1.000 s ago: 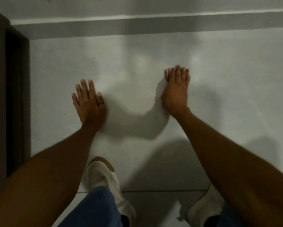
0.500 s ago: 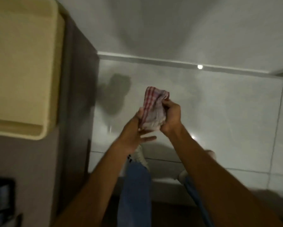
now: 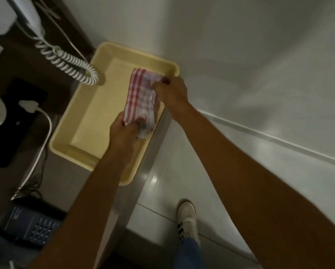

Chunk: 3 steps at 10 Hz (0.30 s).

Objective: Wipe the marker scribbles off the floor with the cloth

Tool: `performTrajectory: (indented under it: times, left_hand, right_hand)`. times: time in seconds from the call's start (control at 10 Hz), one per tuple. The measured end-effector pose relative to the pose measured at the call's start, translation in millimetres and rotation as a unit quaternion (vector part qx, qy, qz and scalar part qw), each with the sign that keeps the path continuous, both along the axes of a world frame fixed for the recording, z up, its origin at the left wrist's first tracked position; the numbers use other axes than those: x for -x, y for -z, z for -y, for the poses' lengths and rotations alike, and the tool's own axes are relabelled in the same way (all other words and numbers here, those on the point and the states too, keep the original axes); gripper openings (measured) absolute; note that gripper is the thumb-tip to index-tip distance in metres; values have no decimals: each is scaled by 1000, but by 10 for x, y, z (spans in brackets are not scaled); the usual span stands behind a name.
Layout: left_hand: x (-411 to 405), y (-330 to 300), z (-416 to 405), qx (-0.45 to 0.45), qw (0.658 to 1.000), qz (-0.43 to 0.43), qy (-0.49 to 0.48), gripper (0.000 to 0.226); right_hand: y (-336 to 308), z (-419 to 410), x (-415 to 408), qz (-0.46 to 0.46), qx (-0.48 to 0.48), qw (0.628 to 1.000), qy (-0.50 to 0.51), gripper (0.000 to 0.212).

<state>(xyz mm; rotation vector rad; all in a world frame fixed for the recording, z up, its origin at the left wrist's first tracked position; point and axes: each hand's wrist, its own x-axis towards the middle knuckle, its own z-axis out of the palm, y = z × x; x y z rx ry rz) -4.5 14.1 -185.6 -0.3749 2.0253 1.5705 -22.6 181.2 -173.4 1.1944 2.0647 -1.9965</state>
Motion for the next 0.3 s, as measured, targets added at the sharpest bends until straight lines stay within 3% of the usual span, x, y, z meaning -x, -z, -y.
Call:
performTrajectory:
  times: [0.1,0.2,0.3]
  left_hand:
    - [356,159,-85,88,994,-21,54,48]
    - [337,60,-126,279,943,-85,163,64]
    - [-75,-325,-158,320,894,-212,230,62]
  right_hand:
    - [147,-59,205,24,-48,999,-8,24]
    - [24,-135,-92,38,-123,992,-16,17]
    - [-329,-301,-789,32,-220,974,-31,38]
